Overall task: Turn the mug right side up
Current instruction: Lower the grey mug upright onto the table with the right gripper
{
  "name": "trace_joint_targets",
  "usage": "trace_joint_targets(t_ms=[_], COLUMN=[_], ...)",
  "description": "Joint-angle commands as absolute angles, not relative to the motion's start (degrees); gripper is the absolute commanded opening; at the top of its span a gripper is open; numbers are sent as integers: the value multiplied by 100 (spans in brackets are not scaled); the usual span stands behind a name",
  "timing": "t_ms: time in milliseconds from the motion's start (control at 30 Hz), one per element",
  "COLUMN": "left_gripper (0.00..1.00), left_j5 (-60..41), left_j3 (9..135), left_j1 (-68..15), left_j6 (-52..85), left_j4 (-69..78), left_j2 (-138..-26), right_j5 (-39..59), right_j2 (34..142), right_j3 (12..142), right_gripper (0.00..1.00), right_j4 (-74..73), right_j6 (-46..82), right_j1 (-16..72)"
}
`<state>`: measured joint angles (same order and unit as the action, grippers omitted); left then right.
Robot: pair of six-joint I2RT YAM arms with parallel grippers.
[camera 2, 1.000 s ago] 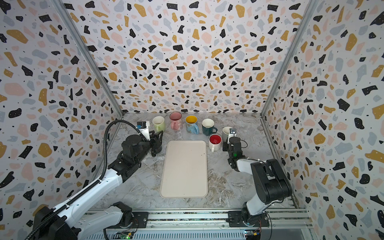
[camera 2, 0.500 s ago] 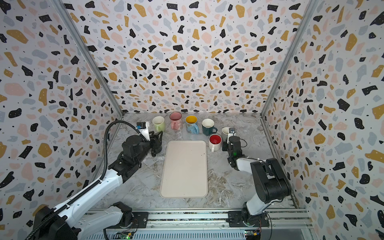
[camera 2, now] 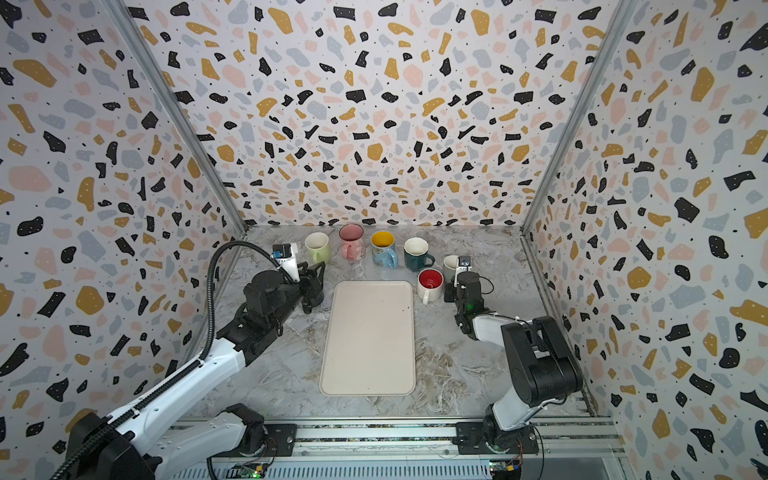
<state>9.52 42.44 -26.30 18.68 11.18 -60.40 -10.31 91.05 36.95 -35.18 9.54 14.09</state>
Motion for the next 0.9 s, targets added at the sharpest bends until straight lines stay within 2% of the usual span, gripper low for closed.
trace_joint_targets(t_ms=[0,533,867], left_gripper=[54,54,54], left_j5=[1030,1064,1071], left_j3=[4149,4087,4045], left_j1=[-2597,-2595,-2595], left_j6=[1837,1817,1811], left_j4=[1398,1397,1400], left_j2=[-5892,-5820,-5792], right_j5=[-1105,-1125,-1155], right_j2=[8995,8954,8919], right_j3=[3987,4001,3991], right_gripper=[0,5,18], right_j4=[-3712,-3560,-3445], right_j6=[1018,1022,1028], right_j1=[1389,1389,1406])
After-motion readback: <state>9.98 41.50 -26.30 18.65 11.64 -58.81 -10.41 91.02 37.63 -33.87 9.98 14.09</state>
